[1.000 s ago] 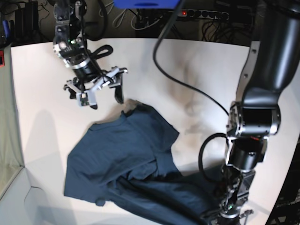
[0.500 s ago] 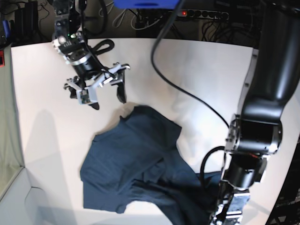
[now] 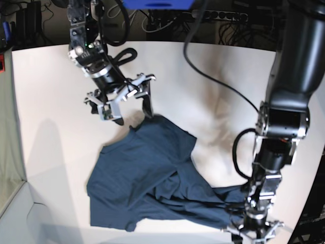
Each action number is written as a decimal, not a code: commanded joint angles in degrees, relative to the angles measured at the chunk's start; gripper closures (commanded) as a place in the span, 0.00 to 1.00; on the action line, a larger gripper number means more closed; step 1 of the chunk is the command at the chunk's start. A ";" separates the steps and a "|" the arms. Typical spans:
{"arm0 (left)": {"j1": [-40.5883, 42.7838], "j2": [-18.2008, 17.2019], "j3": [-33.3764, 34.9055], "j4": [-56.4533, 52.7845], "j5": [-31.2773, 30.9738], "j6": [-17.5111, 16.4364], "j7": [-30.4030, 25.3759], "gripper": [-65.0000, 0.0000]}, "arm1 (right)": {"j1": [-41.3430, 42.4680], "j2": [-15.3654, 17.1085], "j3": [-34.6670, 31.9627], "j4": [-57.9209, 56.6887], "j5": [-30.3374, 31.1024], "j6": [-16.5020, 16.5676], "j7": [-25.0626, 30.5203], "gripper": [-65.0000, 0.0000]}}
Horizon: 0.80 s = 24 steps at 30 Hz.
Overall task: Layout the t-shirt on the table in an organized manner, then fold the t-shirt properly
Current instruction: 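Pull the hem with the left gripper to spread the t-shirt flat, then release the hem and raise the left gripper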
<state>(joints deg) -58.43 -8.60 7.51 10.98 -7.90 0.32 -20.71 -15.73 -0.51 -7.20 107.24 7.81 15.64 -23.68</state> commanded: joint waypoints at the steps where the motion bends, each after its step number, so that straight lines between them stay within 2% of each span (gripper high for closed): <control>1: -0.16 -1.20 -0.08 0.58 -0.23 0.43 -0.96 0.49 | 0.21 0.12 0.04 0.32 0.23 0.23 1.48 0.23; 8: 10.13 -4.28 -0.17 3.13 -0.32 0.43 -1.40 0.49 | 0.39 0.29 -0.14 -0.56 0.23 0.23 1.48 0.23; 17: 15.05 -3.66 -0.26 4.18 -0.32 0.43 -1.05 0.49 | -0.58 0.47 0.21 -0.56 0.23 0.05 1.48 0.24; 24: 19.80 -3.93 -0.26 4.36 -0.32 0.43 -0.96 0.49 | 5.40 -0.06 0.12 -5.22 0.23 -0.03 1.48 0.24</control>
<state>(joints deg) -36.18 -11.99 7.38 14.35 -8.12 0.45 -19.66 -10.31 -0.25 -6.94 101.08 7.81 15.42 -23.35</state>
